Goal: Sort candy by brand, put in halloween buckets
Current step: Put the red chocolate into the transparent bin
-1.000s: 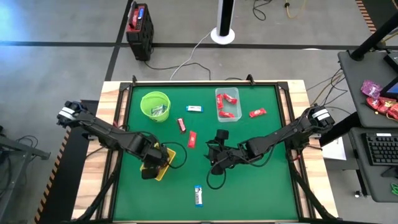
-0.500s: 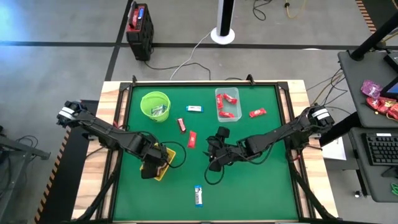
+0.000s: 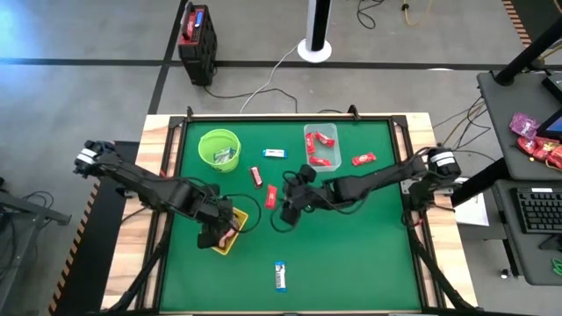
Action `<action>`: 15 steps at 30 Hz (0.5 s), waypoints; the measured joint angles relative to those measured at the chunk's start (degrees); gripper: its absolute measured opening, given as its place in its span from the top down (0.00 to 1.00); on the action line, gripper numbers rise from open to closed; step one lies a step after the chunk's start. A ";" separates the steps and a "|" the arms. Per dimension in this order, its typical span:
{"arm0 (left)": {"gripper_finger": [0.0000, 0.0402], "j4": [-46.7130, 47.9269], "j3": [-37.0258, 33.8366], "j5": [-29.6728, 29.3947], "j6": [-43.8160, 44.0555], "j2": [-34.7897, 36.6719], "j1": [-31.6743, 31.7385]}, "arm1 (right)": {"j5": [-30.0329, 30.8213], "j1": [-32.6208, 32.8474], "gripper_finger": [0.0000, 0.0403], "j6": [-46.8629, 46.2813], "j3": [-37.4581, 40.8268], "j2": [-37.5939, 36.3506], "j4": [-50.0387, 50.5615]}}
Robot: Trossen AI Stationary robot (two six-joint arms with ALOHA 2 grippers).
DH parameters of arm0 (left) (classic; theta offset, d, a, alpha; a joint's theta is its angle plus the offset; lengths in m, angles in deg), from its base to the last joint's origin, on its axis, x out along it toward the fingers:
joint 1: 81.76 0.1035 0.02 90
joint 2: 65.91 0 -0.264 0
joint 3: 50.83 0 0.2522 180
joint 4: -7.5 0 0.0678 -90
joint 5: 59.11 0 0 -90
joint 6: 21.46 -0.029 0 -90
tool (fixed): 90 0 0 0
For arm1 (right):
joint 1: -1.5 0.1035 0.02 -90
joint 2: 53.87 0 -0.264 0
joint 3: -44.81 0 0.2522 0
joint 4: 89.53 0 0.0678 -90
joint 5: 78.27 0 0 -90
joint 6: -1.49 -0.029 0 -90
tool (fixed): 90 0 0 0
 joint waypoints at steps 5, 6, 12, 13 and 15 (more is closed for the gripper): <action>0.65 -0.01 0.16 -5.70 -0.23 2.72 -0.06 | -0.73 -1.59 0.40 -8.13 -4.61 3.82 1.03; 0.65 -0.02 0.16 -7.79 -0.32 3.46 -0.27 | -0.87 -1.64 0.40 -9.86 -5.85 4.64 1.10; 0.65 -1.51 0.12 -24.42 -3.82 8.90 -3.32 | -4.25 -1.56 0.41 -23.37 -16.78 12.47 12.76; 0.65 -1.98 0.12 -27.05 -4.08 9.82 -4.04 | -4.20 -1.58 0.41 -25.48 -19.20 14.29 16.92; 0.65 -2.73 0.12 -31.57 -4.20 11.50 -5.30 | -3.90 -1.75 0.40 -29.17 -24.06 17.47 24.21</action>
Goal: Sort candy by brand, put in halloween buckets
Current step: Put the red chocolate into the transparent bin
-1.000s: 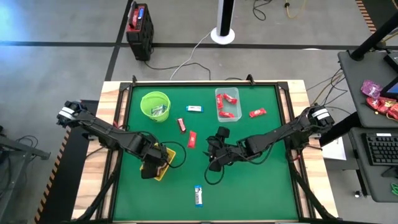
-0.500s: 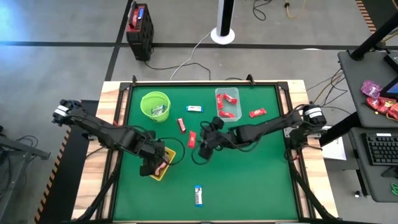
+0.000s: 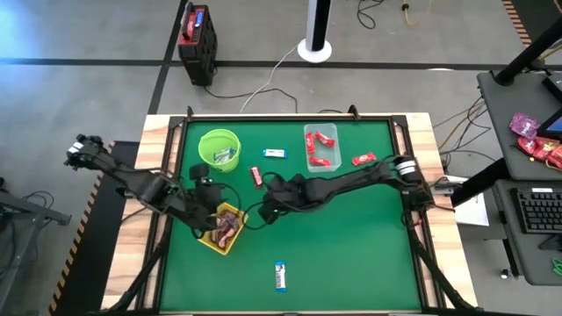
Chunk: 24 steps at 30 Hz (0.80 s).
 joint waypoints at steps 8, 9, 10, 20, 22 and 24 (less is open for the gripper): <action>0.65 -1.91 -0.45 -7.14 -0.07 3.37 -4.42 | 0.10 -2.01 0.31 -5.31 -12.33 10.46 10.17; 0.65 -1.91 -0.59 -7.13 -0.07 3.40 -4.84 | 0.10 -2.30 0.29 -6.01 -13.07 11.26 10.53; 0.65 -1.93 -0.77 -7.14 -0.02 3.45 -5.28 | 0.14 -2.61 0.28 -6.52 -13.73 11.98 10.65; 0.65 -1.99 -2.29 -7.12 0.32 3.38 -8.38 | 0.14 -3.56 0.26 -13.95 -14.67 16.84 10.34; 0.65 -1.97 -2.34 -7.12 0.32 3.33 -8.47 | 0.14 -3.56 0.27 -14.84 -14.67 17.75 10.15; 0.65 -1.97 -2.36 -7.13 0.33 3.29 -8.47 | 0.60 -3.44 0.29 -15.58 -14.78 18.33 10.14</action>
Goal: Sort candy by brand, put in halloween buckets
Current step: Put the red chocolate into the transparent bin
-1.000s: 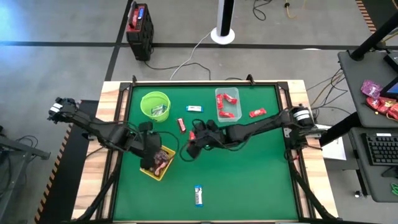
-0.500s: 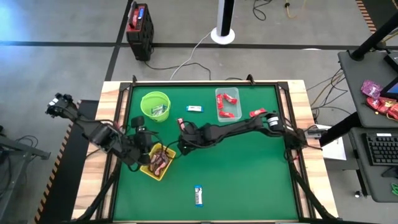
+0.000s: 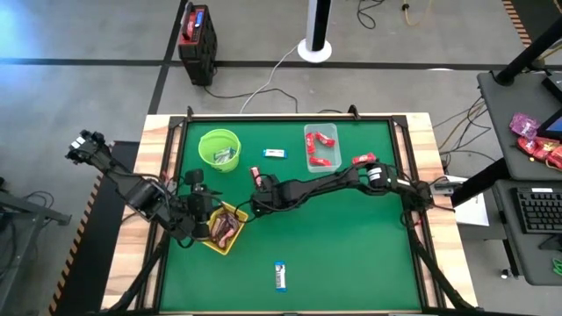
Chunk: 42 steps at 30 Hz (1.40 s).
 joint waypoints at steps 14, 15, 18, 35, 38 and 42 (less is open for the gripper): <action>0.65 -0.35 0.00 -0.49 1.28 -1.09 0.00 | -0.56 0.69 0.74 0.16 0.04 0.17 1.17; 0.65 -0.41 0.00 -0.49 1.28 -1.29 0.00 | -0.59 0.79 0.77 0.40 0.04 0.17 1.21; 0.65 -0.87 0.00 -0.50 1.30 -1.95 0.00 | -0.79 1.04 0.83 1.43 -0.21 0.15 1.44; 0.65 -1.38 0.00 -2.97 2.19 -2.18 0.00 | 2.36 1.30 0.84 9.99 -0.20 -11.30 12.52; 0.65 -2.57 0.00 -3.05 2.20 -2.18 -0.02 | 6.47 0.84 0.84 10.50 -0.20 -15.27 18.60; 0.65 -4.29 0.00 -3.04 2.11 -2.18 -0.02 | 11.80 -1.17 0.84 10.54 0.20 -19.41 26.35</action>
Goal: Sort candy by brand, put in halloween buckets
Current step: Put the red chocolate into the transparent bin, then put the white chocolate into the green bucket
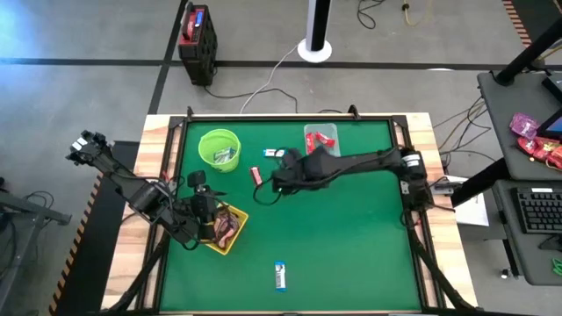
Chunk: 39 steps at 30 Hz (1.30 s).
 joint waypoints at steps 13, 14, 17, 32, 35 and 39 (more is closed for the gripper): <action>0.65 -2.05 0.00 -0.56 -0.17 -0.04 0.02 | -1.75 -14.80 0.84 11.73 17.52 -9.57 -7.01; 0.65 -2.11 0.00 -0.78 -0.17 -0.04 0.02 | -3.54 -15.87 0.84 13.41 19.54 -10.21 -9.96; 0.65 -2.16 0.00 -2.91 -0.15 -0.04 0.02 | -7.65 -18.88 0.84 16.74 24.98 -11.36 -17.37; 0.65 -3.18 0.00 -4.95 3.85 -0.11 0.02 | -9.15 -23.52 0.68 21.21 30.62 -12.83 -24.36; 0.65 -3.24 0.00 -5.06 5.09 -0.11 0.02 | -12.04 -24.11 0.63 22.28 30.62 -12.83 -24.42; 0.65 -3.55 0.00 -5.07 6.71 -0.11 0.02 | -13.26 -24.49 0.58 24.46 30.62 -13.00 -24.97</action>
